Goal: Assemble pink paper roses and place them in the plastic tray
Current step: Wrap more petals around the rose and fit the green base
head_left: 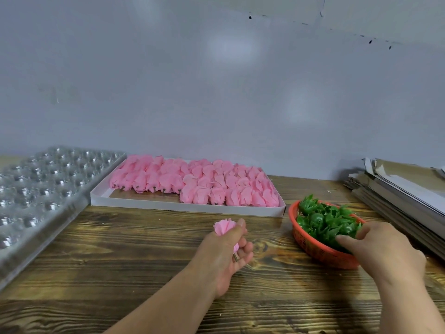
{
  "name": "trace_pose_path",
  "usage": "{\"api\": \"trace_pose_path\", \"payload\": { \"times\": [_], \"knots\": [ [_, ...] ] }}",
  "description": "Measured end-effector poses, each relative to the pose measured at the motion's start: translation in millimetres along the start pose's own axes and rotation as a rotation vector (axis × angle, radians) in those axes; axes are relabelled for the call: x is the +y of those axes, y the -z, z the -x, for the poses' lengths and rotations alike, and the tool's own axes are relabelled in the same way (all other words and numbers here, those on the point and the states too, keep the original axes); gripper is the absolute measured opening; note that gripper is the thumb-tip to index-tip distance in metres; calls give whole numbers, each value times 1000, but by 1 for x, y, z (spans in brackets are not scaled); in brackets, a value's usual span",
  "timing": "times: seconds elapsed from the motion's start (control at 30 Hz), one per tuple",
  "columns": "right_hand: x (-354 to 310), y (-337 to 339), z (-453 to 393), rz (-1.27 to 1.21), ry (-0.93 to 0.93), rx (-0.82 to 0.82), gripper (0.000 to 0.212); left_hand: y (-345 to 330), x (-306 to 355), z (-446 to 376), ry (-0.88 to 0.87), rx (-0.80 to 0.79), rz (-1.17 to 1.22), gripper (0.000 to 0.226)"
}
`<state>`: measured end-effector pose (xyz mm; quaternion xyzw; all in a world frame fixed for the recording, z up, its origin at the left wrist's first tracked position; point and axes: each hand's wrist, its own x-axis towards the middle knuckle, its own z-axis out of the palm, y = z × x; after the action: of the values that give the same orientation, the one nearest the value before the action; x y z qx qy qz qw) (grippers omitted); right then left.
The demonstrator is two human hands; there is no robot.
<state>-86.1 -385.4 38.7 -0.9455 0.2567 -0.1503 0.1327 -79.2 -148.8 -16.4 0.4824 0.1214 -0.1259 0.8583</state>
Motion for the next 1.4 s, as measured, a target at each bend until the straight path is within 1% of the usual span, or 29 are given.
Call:
{"api": "trace_pose_path", "payload": {
  "times": [0.07,0.13,0.3,0.37,0.43,0.5,0.6,0.7,0.77,0.83,1.0,1.1,1.23,1.4],
  "knots": [
    [-1,-1,0,19,3,-21,16,0,0,0,0,-1,-3,18],
    [0,-3,-1,19,-3,-28,9,0,0,0,-3,-3,-3,18],
    [2,-4,-3,-30,-18,-80,17,-1,0,0,-5,-4,3,18],
    [2,-4,-3,-74,-11,-52,20,-1,1,0,-2,-6,7,18],
    [2,-4,-3,-110,-3,12,22,-1,1,0,-1,-3,6,18],
    [1,-5,-3,-131,4,28,19,-1,1,0,0,-2,6,18],
    [0,-6,-2,-79,11,-53,11,0,0,0,4,-7,6,18],
    [0,-7,-3,-68,15,-69,17,0,0,0,2,-11,1,18],
    [-1,-7,-2,-82,16,-39,20,0,0,1,-2,-16,-5,18],
    [-2,-7,-1,-106,14,18,17,0,1,1,-4,-16,-5,18],
    [-5,-7,2,-254,68,163,18,-1,1,2,-3,-12,-1,18],
    [-6,-9,1,-320,102,171,21,-1,1,2,-6,-14,2,18],
    [-9,-12,0,-392,104,224,16,-1,2,3,-4,-18,7,18],
    [-9,-17,-1,-407,155,211,19,1,1,1,-9,-20,7,19]
  ]
}}
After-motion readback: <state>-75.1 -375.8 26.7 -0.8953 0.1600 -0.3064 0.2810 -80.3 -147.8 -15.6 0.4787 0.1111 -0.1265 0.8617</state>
